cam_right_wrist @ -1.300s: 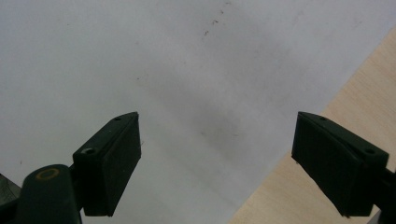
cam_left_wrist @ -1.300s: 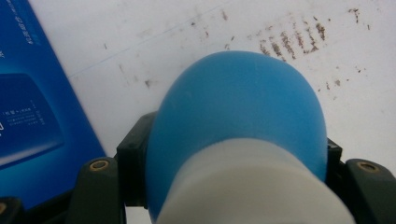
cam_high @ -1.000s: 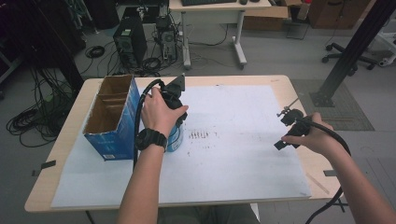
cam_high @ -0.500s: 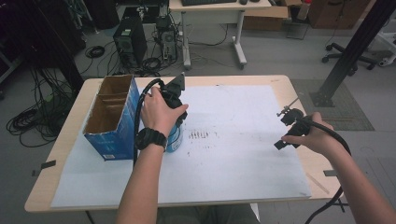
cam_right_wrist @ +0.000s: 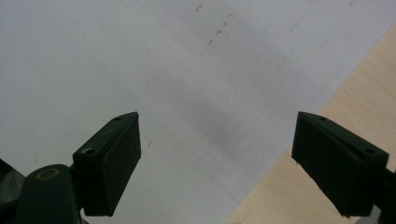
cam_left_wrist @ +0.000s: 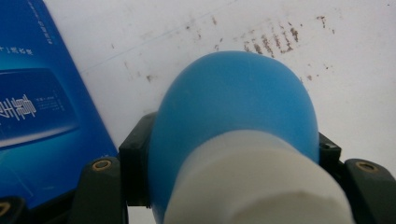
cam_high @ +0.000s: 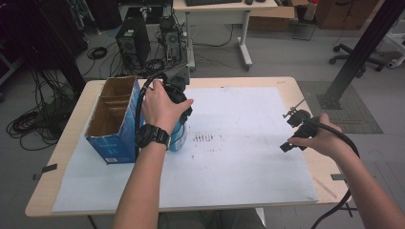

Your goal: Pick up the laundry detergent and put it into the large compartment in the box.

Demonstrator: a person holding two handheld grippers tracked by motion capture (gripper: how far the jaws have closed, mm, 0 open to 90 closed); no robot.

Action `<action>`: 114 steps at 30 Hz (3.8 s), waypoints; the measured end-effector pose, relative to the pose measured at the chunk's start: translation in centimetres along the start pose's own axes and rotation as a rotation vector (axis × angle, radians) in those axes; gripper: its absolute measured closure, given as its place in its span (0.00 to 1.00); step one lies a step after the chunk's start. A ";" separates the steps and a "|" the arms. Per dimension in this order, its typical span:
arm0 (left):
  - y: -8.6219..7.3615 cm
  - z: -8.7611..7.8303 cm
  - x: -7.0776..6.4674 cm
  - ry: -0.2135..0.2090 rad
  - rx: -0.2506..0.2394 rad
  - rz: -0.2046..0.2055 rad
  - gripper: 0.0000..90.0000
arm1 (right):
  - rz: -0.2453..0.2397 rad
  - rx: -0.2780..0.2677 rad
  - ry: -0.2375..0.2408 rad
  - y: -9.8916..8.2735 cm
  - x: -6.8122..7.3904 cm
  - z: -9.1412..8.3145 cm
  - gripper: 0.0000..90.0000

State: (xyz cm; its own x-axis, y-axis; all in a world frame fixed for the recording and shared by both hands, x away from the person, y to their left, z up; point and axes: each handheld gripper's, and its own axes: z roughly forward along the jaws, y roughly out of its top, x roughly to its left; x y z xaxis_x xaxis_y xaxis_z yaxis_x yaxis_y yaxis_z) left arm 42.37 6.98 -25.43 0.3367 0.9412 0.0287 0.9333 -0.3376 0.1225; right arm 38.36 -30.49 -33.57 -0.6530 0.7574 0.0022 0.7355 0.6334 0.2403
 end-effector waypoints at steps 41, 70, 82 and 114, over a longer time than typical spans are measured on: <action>-1.2 -3.9 0.7 -0.051 0.013 0.015 0.41 | -0.039 0.013 0.002 0.9 1.0 -2.7 0.18; 0.1 -9.3 0.6 -0.043 -0.021 0.034 0.41 | -0.045 0.004 -0.012 2.3 0.9 -4.3 0.18; 0.9 -10.9 1.1 -0.050 -0.027 0.036 0.41 | -0.053 0.014 -0.018 2.8 1.1 -4.2 0.18; 1.4 -13.3 3.9 -0.043 -0.036 -0.013 0.41 | -0.064 0.018 -0.014 4.0 0.7 -4.0 0.17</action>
State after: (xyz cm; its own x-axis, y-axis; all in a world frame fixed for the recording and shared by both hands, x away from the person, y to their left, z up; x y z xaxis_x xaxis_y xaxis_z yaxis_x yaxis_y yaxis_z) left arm 43.30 10.33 -11.96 0.3302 0.9438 -0.0155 0.9329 -0.3238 0.1578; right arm 40.12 -27.99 -28.73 -0.6965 0.7171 -0.0264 0.6954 0.6835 0.2220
